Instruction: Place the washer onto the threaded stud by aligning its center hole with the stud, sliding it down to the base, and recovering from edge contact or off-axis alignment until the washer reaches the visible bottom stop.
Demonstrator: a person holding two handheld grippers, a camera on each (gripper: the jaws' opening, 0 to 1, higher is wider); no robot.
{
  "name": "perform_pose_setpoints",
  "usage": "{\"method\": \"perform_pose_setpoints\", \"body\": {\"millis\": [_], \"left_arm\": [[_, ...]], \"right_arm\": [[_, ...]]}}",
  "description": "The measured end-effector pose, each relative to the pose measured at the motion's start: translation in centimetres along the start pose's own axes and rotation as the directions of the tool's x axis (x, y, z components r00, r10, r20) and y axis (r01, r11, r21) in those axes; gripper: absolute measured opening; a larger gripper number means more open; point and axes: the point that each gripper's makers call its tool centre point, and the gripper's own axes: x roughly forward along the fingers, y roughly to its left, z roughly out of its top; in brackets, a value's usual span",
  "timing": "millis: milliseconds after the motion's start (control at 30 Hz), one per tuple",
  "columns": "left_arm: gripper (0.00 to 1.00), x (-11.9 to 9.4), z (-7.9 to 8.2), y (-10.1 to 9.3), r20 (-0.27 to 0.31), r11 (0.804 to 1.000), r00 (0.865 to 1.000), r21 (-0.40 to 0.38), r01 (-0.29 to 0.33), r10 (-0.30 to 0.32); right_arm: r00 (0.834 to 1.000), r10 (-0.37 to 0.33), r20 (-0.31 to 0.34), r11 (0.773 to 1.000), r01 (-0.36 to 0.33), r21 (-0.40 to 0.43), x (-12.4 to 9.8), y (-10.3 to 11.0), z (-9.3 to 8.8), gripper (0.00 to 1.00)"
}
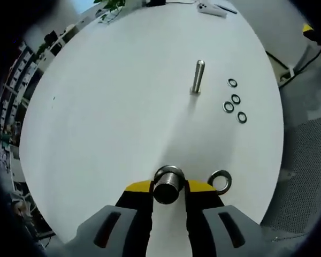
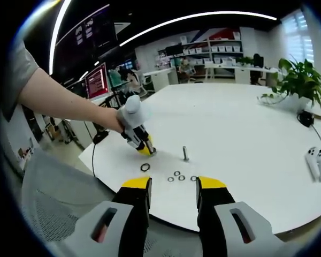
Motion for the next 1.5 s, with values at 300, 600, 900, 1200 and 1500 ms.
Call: {"method": "perform_pose_setpoints", "body": {"millis": [300,600,900,1200,1500], "left_arm": [[0.23,-1.8,-0.5,0.0,0.04,0.996,0.998,-0.084,-0.036,0.039],[0.24,-1.7,-2.1,-2.5,0.064,0.988,0.997,-0.152,-0.021,0.031],[0.26,-1.7,-1.6,-4.5,0.076,0.985,0.997,-0.17,-0.02,0.033],[0.27,-0.4,-0.8,-6.2,0.084,0.98,0.996,-0.198,0.004,0.013],[0.27,0.6,-1.1,-6.9,0.039,0.991,0.999,-0.134,-0.005,0.01]], "right_arm": [[1.0,0.018,-0.008,1.0,-0.018,-0.001,0.1,0.3,-0.1,0.35],[1.0,0.002,0.009,1.0,-0.002,-0.004,0.0,0.0,0.2,0.37],[1.0,0.025,0.005,1.0,-0.025,-0.003,0.1,0.5,0.2,0.37],[1.0,0.028,0.003,1.0,-0.028,-0.001,0.0,0.5,0.1,0.36],[1.0,0.031,-0.003,1.0,-0.031,-0.004,0.1,0.5,0.0,0.36]]}}
